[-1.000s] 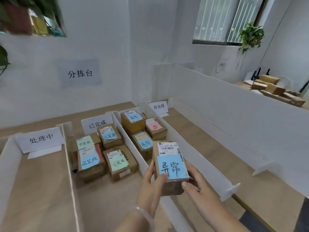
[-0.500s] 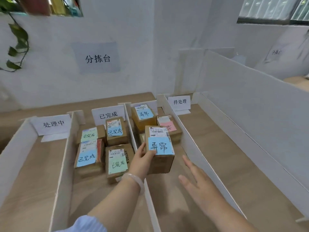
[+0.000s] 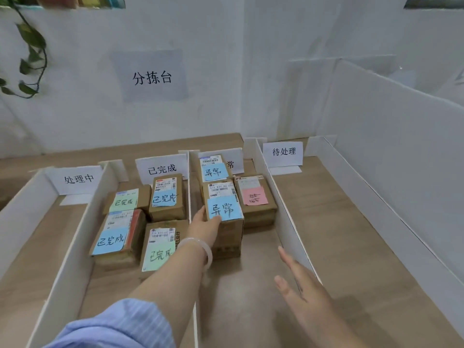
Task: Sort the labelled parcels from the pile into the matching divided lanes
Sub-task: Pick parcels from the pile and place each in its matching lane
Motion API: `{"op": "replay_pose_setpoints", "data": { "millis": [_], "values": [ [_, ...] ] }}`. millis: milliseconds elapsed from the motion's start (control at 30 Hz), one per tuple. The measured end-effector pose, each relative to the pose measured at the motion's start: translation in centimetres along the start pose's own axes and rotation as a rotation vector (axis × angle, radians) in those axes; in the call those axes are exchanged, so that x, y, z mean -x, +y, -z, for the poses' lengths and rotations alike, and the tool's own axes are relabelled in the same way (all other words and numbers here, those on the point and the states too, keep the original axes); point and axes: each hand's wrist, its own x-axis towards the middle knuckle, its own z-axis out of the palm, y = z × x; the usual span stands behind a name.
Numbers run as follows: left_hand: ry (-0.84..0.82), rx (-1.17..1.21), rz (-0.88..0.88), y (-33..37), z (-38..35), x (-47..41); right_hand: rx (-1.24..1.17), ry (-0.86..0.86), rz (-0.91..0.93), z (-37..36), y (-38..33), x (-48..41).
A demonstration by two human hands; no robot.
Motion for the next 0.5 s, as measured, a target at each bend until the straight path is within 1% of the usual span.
{"op": "replay_pose_setpoints", "data": {
  "millis": [100, 233, 300, 367, 433, 500],
  "values": [
    [0.043, -0.139, -0.021, 0.0, -0.2, 0.7, 0.038, -0.053, 0.012, -0.4, 0.2, -0.1],
    [0.030, -0.286, -0.123, 0.1, 1.4, 3.2, 0.115, -0.105, 0.057, -0.6, -0.7, 0.1],
    [0.011, -0.430, -0.234, -0.5, 3.1, 5.4, 0.177, -0.112, 0.090, -1.0, -1.7, 0.2],
    [0.027, -0.626, -0.360, -1.8, 5.1, 7.6, 0.234, -0.129, 0.124, -1.9, -3.1, 0.5],
    [0.092, -0.783, -0.478, -3.2, 7.2, 9.6, 0.285, -0.156, 0.156, -3.0, -4.9, 1.0],
    [0.172, -0.876, -0.569, -4.5, 9.5, 11.6, 0.346, -0.183, 0.197, -4.5, -7.0, 1.7]
  ]
}}
